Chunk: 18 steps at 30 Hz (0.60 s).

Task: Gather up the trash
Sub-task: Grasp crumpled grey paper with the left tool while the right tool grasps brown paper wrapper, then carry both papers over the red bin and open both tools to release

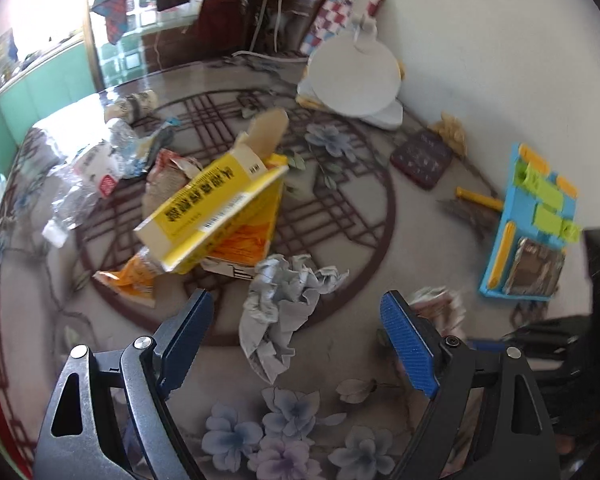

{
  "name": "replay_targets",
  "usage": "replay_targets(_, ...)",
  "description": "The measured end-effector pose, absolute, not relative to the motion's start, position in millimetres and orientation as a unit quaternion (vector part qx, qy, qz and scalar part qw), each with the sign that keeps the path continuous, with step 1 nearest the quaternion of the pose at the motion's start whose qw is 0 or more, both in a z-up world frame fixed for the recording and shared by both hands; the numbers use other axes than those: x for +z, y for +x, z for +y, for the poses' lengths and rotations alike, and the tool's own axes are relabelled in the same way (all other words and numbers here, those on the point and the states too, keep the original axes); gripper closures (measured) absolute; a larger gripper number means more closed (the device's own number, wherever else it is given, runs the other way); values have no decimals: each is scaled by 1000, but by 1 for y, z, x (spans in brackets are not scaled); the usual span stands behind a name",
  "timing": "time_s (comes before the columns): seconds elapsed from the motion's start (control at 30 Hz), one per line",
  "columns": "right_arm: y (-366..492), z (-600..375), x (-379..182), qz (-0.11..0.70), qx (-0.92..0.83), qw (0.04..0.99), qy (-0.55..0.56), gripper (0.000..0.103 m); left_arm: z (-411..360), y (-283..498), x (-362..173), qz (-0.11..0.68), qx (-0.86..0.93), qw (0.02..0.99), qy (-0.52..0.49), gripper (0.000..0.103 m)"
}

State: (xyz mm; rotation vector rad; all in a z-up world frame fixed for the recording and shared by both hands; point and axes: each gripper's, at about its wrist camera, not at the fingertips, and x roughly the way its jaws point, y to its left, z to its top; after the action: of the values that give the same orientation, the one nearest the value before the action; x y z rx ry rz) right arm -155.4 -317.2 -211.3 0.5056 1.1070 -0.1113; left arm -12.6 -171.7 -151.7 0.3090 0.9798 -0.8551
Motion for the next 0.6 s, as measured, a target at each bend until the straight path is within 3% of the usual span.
replay_targets(0.03,-158,-321,-210,518,-57,820,239,91,-178,-11,-161,460,-395,780,154,18)
replay_targets(0.13,-160,-325,-207,514,-69,822,236,91,-187,-7,-178,479,-390,771,158,44)
replay_targets(0.2,-160,-325,-203,511,-73,824,233,91,-189,-8,-178,462,-380,784,168,52)
replay_targets(0.23,-160,-323,-203,509,-73,825,233,91,-190,-7,-177,462,-382,783,169,64)
replay_targets(0.33,-153,-320,-202,505,-73,827,235,90,-188,-1,-176,460,-372,789,167,87)
replay_targets(0.4,-150,-317,-201,503,-74,829,233,90,-184,2,-174,463,-371,790,154,88)
replay_targets(0.47,-148,-313,-199,500,-75,832,228,90,-179,2,-170,457,-368,795,153,101)
replay_targets(0.6,-143,-309,-195,494,-79,837,222,90,-168,-3,-162,447,-369,800,152,101)
